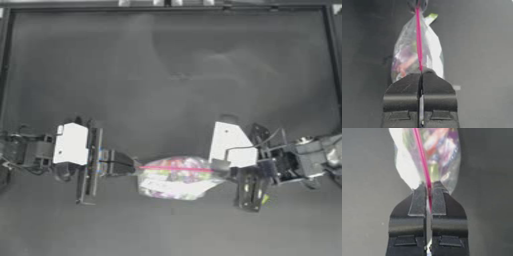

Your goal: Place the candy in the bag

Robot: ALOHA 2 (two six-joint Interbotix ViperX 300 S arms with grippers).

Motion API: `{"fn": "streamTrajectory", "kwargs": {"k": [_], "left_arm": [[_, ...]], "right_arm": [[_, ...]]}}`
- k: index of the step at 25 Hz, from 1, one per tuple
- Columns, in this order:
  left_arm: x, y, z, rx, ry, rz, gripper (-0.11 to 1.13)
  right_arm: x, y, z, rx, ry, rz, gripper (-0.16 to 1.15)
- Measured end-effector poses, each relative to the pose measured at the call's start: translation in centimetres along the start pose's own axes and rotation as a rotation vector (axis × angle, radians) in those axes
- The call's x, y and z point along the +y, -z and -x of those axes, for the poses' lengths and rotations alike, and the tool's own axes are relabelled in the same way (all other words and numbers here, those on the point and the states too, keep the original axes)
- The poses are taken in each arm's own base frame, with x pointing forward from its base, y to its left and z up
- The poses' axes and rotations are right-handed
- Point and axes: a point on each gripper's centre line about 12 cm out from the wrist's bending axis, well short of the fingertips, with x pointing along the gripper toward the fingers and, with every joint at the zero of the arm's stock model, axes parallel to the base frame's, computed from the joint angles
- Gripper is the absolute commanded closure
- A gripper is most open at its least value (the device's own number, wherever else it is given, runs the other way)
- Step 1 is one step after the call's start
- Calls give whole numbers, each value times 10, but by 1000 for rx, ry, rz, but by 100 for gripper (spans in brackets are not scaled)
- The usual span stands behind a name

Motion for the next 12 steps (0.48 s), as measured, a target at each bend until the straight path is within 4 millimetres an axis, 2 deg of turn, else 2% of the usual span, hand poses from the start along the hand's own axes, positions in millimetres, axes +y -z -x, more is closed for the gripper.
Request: {"fn": "streamTrajectory", "kwargs": {"k": [12], "left_arm": [[0, 1, 0, 2, -1, 1, 97]], "right_arm": [[-6, 24, 7, 12, -3, -54, 93]]}}
